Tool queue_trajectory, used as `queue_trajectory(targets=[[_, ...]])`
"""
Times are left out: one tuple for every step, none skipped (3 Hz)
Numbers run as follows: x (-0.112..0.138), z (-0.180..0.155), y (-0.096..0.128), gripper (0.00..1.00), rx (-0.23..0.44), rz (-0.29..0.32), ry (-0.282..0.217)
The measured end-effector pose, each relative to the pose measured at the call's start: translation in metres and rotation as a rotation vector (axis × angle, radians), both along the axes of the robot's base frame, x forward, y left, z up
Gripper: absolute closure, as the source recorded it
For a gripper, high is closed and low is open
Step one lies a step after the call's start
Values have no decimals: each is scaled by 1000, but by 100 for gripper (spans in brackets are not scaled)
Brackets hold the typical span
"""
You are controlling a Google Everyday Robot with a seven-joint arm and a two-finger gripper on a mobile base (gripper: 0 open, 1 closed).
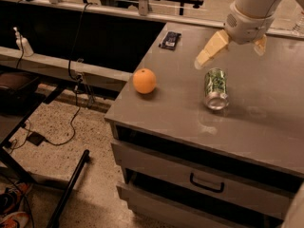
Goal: Place green can upright
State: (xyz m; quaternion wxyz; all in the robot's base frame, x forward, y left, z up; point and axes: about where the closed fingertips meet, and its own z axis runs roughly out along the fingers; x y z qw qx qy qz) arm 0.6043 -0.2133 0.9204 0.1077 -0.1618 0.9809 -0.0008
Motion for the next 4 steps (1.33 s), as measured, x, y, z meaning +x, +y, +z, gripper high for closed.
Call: queue_trajectory(targets=[[0,-19,16,0,45,-135,-3],[0,-40,29,0,48,-235,-60],[10,-64,31,0,8,-248,-65],[20,-87,29,0,-26,-232,-12]])
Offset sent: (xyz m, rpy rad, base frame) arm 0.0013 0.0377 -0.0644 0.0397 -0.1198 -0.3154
